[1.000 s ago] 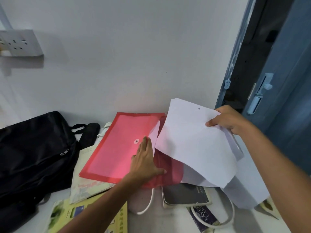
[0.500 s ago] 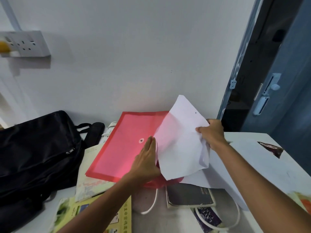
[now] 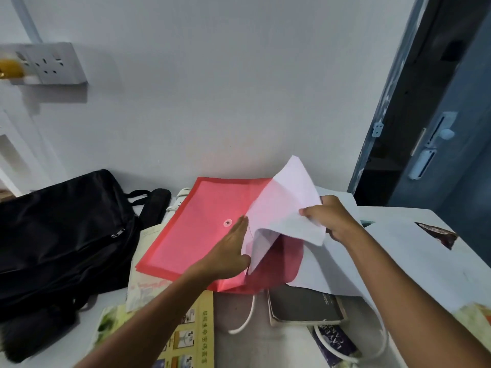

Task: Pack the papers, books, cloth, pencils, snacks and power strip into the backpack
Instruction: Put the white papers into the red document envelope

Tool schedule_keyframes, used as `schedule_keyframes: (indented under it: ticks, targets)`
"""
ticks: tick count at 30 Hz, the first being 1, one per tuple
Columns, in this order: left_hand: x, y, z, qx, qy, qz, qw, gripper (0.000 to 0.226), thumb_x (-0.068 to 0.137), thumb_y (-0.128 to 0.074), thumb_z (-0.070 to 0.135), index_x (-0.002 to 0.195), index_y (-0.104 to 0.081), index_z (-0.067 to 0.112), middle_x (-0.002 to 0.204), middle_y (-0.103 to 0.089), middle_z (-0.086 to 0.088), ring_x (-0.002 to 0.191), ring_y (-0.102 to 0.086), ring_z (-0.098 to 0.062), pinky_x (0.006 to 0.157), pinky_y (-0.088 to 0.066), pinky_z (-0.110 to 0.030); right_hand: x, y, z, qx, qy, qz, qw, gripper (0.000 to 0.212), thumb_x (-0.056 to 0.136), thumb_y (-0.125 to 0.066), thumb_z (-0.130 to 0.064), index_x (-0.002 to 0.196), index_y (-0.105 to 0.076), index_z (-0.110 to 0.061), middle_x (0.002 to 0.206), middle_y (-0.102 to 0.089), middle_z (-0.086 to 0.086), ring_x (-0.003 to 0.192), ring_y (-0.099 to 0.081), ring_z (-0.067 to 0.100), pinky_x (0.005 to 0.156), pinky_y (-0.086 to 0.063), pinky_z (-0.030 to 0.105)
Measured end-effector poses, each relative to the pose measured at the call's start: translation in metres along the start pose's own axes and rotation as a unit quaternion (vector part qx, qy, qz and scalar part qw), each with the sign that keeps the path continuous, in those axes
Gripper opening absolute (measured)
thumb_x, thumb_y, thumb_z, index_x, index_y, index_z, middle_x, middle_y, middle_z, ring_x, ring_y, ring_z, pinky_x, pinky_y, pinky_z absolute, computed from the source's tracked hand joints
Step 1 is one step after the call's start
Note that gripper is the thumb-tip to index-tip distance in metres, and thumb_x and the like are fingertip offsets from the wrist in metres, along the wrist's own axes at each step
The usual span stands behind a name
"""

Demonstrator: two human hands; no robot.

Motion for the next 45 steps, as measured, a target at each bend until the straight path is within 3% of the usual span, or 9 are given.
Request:
schedule_keyframes:
  ticks: [6, 14, 23, 26, 30, 34, 38, 42, 45]
  targets:
    - [0.002, -0.004, -0.005, 0.021, -0.010, 0.012, 1.000, 0.086, 0.091, -0.052, 0.009, 0.151, 0.008, 0.010, 0.160, 0.012, 0.000, 0.146, 0.009, -0.009, 0.105, 0.005, -0.010, -0.005, 0.019, 0.003, 0.056, 0.005, 0.000, 0.998, 0.030, 0.071, -0.071, 0.009, 0.098, -0.066, -0.003, 0.095, -0.070, 0.011, 0.080, -0.067, 0.029, 0.068, -0.053, 0.031]
    - [0.003, -0.005, -0.007, 0.002, -0.004, 0.012, 1.000, 0.076, 0.095, -0.042, 0.007, 0.152, 0.006, 0.017, 0.160, 0.010, 0.005, 0.147, 0.008, -0.009, 0.108, 0.002, -0.017, -0.009, 0.029, 0.027, 0.194, -0.079, -0.061, 0.976, 0.025, 0.081, -0.063, 0.005, 0.104, -0.066, -0.003, 0.096, -0.070, 0.015, 0.076, -0.067, 0.030, 0.059, -0.052, 0.031]
    - [0.002, -0.004, -0.006, -0.050, -0.006, 0.032, 0.998, 0.066, 0.098, -0.037, 0.007, 0.152, 0.000, 0.017, 0.161, 0.003, 0.004, 0.147, 0.003, -0.010, 0.113, 0.000, -0.022, -0.002, 0.010, 0.048, 0.240, -0.107, -0.081, 0.961, 0.034, 0.079, -0.063, 0.008, 0.112, -0.063, 0.000, 0.105, -0.068, 0.019, 0.083, -0.066, 0.034, 0.069, -0.052, 0.039]
    - [0.001, -0.004, -0.008, -0.066, 0.001, 0.036, 0.997, 0.066, 0.098, -0.038, 0.008, 0.153, -0.003, 0.016, 0.161, 0.001, 0.003, 0.147, 0.001, -0.008, 0.113, 0.000, -0.021, -0.007, 0.001, 0.048, 0.207, -0.062, -0.003, 0.976, 0.026, 0.076, -0.066, 0.011, 0.097, -0.067, -0.004, 0.102, -0.070, 0.016, 0.084, -0.066, 0.032, 0.073, -0.053, 0.036]
    - [0.002, -0.005, -0.008, -0.018, -0.003, 0.032, 0.999, 0.075, 0.095, -0.048, 0.014, 0.153, 0.000, 0.014, 0.161, 0.004, 0.002, 0.147, 0.002, -0.009, 0.110, -0.002, -0.018, -0.022, -0.016, 0.033, 0.057, 0.048, 0.074, 0.994, 0.028, 0.073, -0.072, 0.000, 0.098, -0.063, -0.009, 0.098, -0.068, 0.006, 0.087, -0.064, 0.024, 0.069, -0.049, 0.028]
    - [0.003, -0.008, -0.002, 0.023, -0.003, 0.033, 0.999, 0.087, 0.091, -0.058, 0.023, 0.152, 0.003, 0.014, 0.161, 0.007, 0.003, 0.147, 0.006, -0.011, 0.113, -0.006, -0.022, -0.034, -0.031, 0.014, -0.149, 0.068, -0.102, 0.981, 0.022, 0.080, -0.071, -0.022, 0.099, -0.065, -0.015, 0.094, -0.070, 0.002, 0.080, -0.067, 0.018, 0.059, -0.050, 0.026]
    - [0.003, -0.011, 0.006, 0.047, 0.001, 0.049, 0.998, 0.087, 0.092, -0.057, 0.027, 0.152, 0.005, 0.015, 0.160, 0.010, 0.004, 0.148, 0.006, -0.014, 0.117, -0.011, -0.032, -0.032, -0.042, 0.003, -0.194, 0.157, 0.002, 0.968, 0.017, 0.088, -0.060, -0.021, 0.096, -0.064, -0.007, 0.091, -0.067, 0.003, 0.074, -0.062, 0.016, 0.058, -0.049, 0.025]
    - [0.001, -0.011, 0.013, 0.060, -0.012, 0.072, 0.996, 0.084, 0.092, -0.053, 0.028, 0.152, 0.002, 0.009, 0.161, 0.007, -0.004, 0.149, 0.002, -0.019, 0.119, -0.017, -0.040, -0.024, -0.058, 0.009, -0.173, 0.087, -0.109, 0.975, 0.014, 0.087, -0.055, -0.013, 0.095, -0.062, -0.003, 0.088, -0.067, 0.011, 0.078, -0.066, 0.027, 0.075, -0.058, 0.043]
    - [-0.002, -0.009, 0.023, 0.042, -0.029, 0.088, 0.995, 0.083, 0.090, -0.053, 0.029, 0.152, -0.003, 0.006, 0.161, 0.001, -0.008, 0.148, -0.005, -0.020, 0.116, -0.017, -0.031, -0.018, -0.063, 0.015, -0.165, 0.041, -0.111, 0.979, 0.014, 0.087, -0.049, -0.007, 0.095, -0.058, -0.001, 0.084, -0.064, 0.015, 0.074, -0.064, 0.030, 0.064, -0.056, 0.039]
Point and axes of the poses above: each hand's wrist, its own x-axis towards the middle knuckle, its own y-axis out of the back of the hand, z = x × y, the point moved 1 cm from there along x, towards the middle knuckle
